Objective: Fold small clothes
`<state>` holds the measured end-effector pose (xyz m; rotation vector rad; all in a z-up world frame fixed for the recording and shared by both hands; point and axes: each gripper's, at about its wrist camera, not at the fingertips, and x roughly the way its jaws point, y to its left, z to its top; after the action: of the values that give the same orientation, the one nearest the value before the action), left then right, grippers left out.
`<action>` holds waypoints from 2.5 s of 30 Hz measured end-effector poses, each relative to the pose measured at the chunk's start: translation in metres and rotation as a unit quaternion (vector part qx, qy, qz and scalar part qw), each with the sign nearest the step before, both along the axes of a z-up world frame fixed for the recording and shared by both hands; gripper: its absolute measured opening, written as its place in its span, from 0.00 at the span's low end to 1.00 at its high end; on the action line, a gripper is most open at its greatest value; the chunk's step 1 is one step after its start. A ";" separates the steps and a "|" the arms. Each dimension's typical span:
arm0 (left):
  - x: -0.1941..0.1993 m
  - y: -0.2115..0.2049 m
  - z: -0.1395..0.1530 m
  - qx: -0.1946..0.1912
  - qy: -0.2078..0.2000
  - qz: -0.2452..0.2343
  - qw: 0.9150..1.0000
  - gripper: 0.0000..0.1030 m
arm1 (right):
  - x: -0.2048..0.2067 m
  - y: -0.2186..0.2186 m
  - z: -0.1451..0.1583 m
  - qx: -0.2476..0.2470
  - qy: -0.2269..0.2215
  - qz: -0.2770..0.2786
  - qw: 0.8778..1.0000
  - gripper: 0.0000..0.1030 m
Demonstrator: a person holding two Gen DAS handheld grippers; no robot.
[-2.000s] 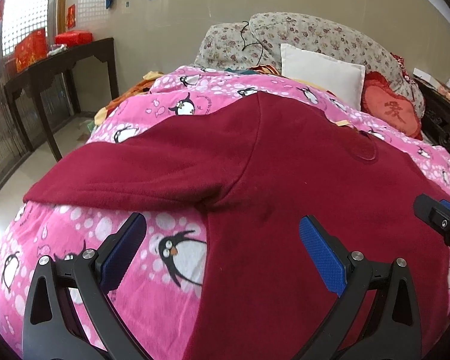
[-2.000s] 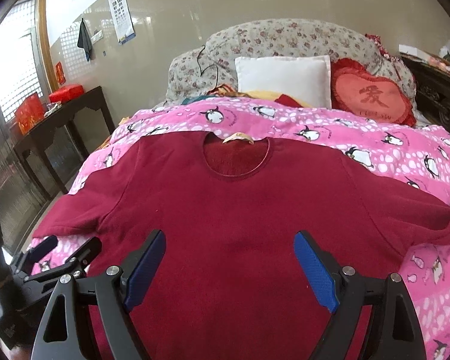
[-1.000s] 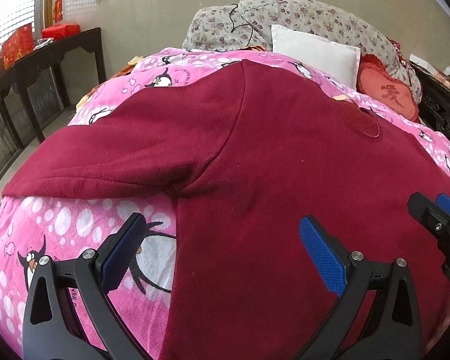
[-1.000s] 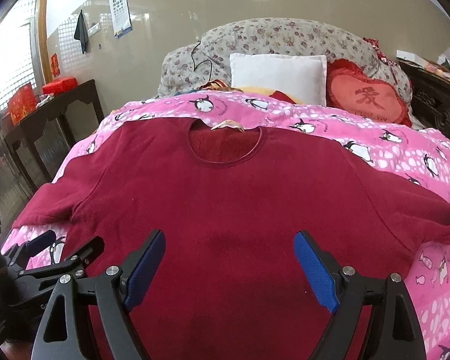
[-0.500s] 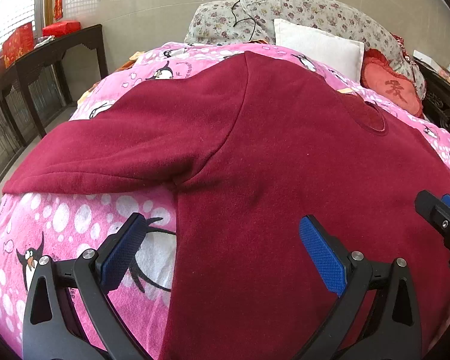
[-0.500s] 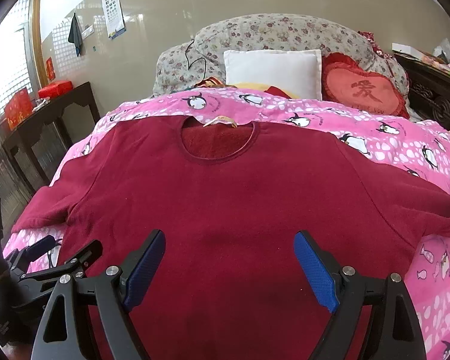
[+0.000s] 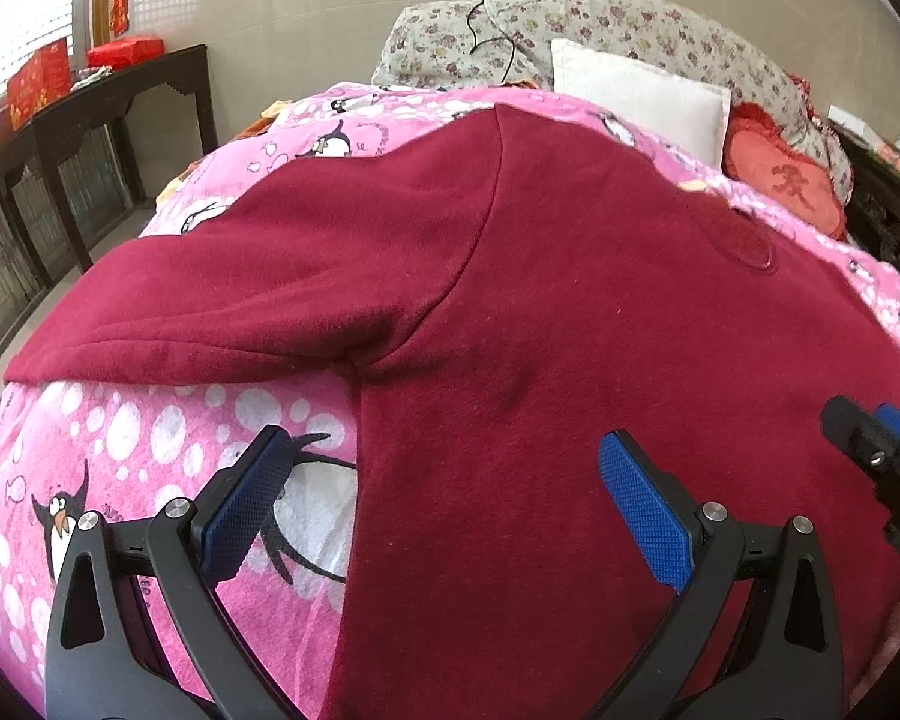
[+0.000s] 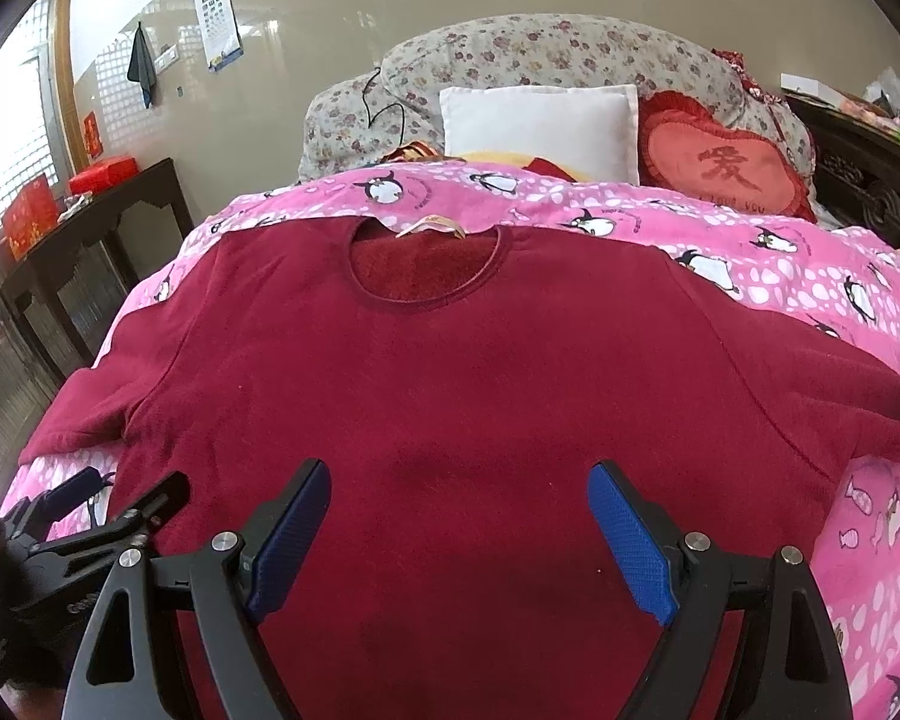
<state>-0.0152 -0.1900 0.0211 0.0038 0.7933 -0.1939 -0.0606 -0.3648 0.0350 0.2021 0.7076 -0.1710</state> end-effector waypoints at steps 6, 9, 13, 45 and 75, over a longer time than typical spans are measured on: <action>-0.001 0.060 0.029 -0.100 0.024 0.017 0.995 0.99 | -0.001 0.000 0.000 0.005 -0.005 0.004 1.000 0.84; 0.006 0.106 0.036 -0.124 0.030 0.068 0.990 0.99 | -0.003 0.000 0.000 0.010 -0.008 0.006 1.000 0.84; 0.024 0.177 0.022 -0.178 0.070 0.148 0.970 0.99 | -0.003 -0.002 0.000 0.020 -0.009 0.008 1.000 0.84; 0.051 -0.062 0.069 -0.231 0.062 -0.248 0.939 0.27 | -0.025 -0.061 0.010 0.066 -0.044 -0.084 0.993 0.84; 0.032 0.072 0.002 -0.084 0.014 -0.021 0.996 0.77 | 0.054 0.007 0.041 -0.014 -0.021 0.108 0.994 0.13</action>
<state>0.0167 -0.1183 0.0233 -0.1412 0.8032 -0.3010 -0.0061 -0.3578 0.0763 0.1006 0.6806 0.0292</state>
